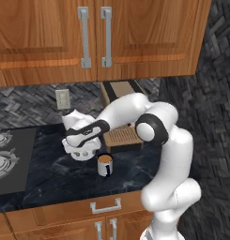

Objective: Take a sugar cube from the saucer and place it inside the coffee. Then, grab milk from the fridge and place it next to the coffee on the counter to sweeten the coffee.

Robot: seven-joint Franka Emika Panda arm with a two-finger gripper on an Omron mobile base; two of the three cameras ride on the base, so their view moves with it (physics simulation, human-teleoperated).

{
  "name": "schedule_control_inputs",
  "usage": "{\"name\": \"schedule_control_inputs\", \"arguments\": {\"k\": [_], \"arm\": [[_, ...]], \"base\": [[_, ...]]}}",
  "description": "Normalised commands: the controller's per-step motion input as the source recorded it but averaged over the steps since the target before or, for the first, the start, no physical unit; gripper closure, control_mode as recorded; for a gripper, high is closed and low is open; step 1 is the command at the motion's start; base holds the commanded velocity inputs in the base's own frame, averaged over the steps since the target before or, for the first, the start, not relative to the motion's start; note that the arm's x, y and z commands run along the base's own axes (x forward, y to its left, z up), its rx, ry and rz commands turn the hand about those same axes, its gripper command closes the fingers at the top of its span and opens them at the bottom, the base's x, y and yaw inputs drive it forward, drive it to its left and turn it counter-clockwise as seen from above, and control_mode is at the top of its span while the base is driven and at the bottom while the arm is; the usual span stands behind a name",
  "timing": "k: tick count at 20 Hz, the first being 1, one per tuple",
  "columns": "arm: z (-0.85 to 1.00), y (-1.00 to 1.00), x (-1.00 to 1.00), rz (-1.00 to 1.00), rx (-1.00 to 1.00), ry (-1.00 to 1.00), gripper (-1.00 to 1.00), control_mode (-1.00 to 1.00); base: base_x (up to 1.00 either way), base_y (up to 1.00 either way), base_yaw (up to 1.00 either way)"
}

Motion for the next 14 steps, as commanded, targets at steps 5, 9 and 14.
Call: {"name": "schedule_control_inputs", "arguments": {"k": [5,9,14], "arm": [[-0.2,0.0,0.24,-0.06,-0.06,0.0,-1.0,-1.0],[-0.18,0.01,0.29,-0.06,-0.03,0.0,-1.0,-1.0],[-0.27,0.0,0.1,-0.04,-0.01,-0.01,1.0,-1.0]], "base": [[0.0,0.0,0.0],[0.0,0.0,0.0],[0.0,0.0,0.0]]}}
